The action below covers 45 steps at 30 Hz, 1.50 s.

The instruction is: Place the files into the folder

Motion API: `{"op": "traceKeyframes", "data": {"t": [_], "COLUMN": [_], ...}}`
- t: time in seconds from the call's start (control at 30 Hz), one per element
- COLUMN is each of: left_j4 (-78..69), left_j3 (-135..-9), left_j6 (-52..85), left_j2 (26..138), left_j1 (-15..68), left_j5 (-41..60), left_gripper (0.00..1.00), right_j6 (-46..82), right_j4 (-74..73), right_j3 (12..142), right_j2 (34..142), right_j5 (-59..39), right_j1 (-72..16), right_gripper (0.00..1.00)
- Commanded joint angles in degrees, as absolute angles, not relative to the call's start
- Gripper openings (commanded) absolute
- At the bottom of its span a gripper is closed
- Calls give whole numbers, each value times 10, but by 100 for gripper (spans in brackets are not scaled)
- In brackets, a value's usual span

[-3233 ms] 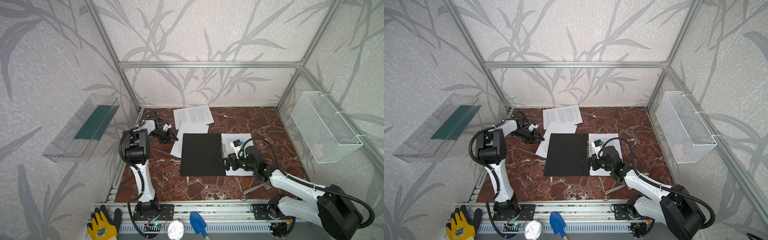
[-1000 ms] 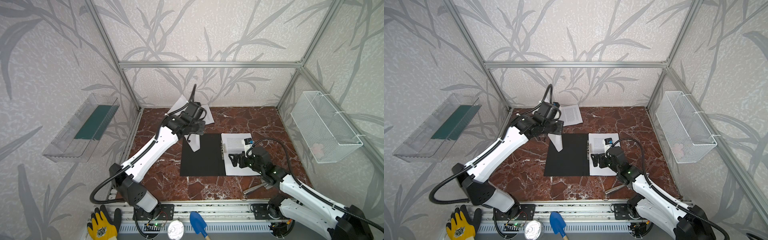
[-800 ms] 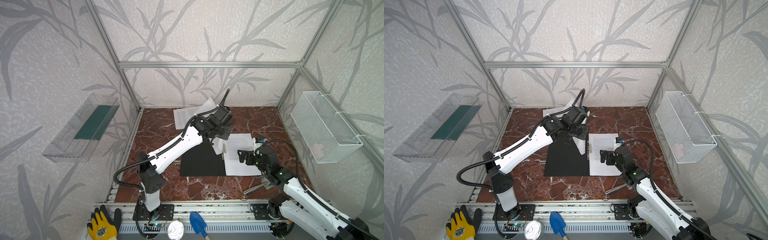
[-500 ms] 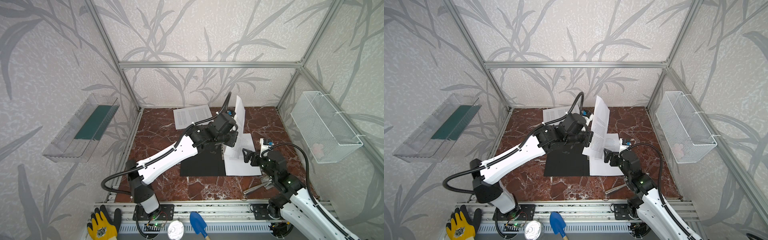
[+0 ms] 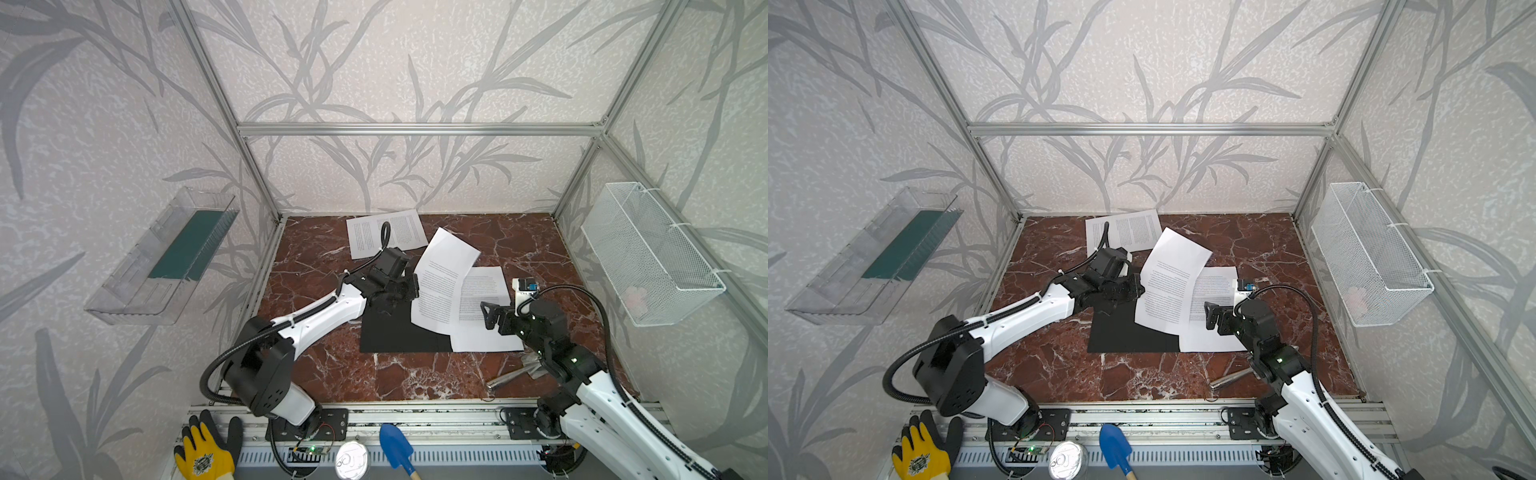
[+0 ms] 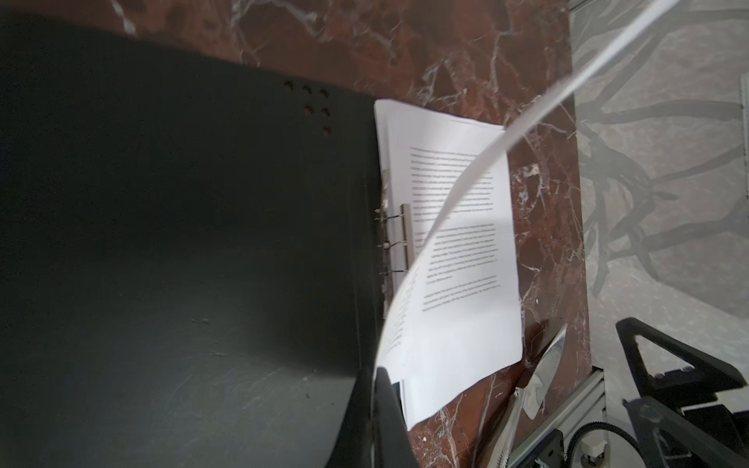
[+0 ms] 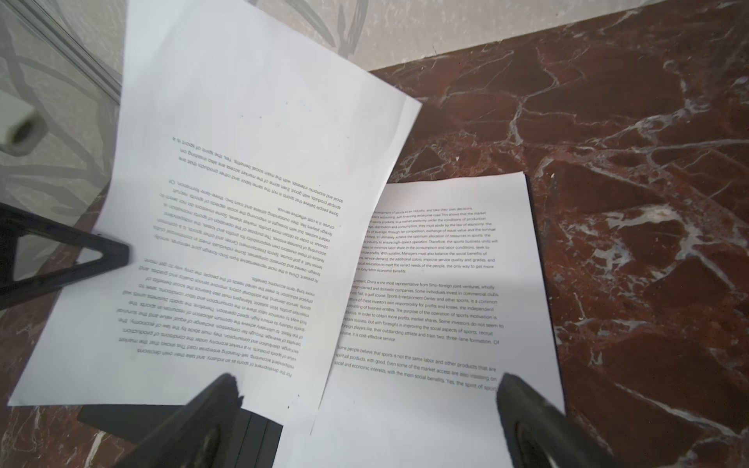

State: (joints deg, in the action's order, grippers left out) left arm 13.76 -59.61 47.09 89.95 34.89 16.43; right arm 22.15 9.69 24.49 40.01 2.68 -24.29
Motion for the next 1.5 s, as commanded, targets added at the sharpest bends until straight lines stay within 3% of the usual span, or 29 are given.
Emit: {"op": "traceKeyframes", "data": {"t": [0.0,0.4,0.6,0.73,0.93,1.03,1.47], "left_j4": [31,14,-84,-79,-172,-232,-238], "left_j3": [-566,-500,-445,-436,-411,-397,-393], "left_j6": [536,460,467,471,526,562,570], "left_j2": [939,954,955,973,997,1008,1009], "left_j1": [320,298,292,288,274,267,264], "left_j5": [288,291,328,303,355,386,393], "left_gripper": [0,0,0,0,0,0,0], "right_j6": [204,206,265,268,328,339,406], "right_j4": [93,67,38,87,90,75,12], "right_j3": [263,279,277,287,262,252,237], "right_j2": [429,532,553,546,547,558,673], "right_j5": [5,6,-83,-23,-39,-48,-97], "right_j1": [-242,-237,-160,-151,-46,-23,11], "right_gripper": [100,99,99,99,99,99,99]}}
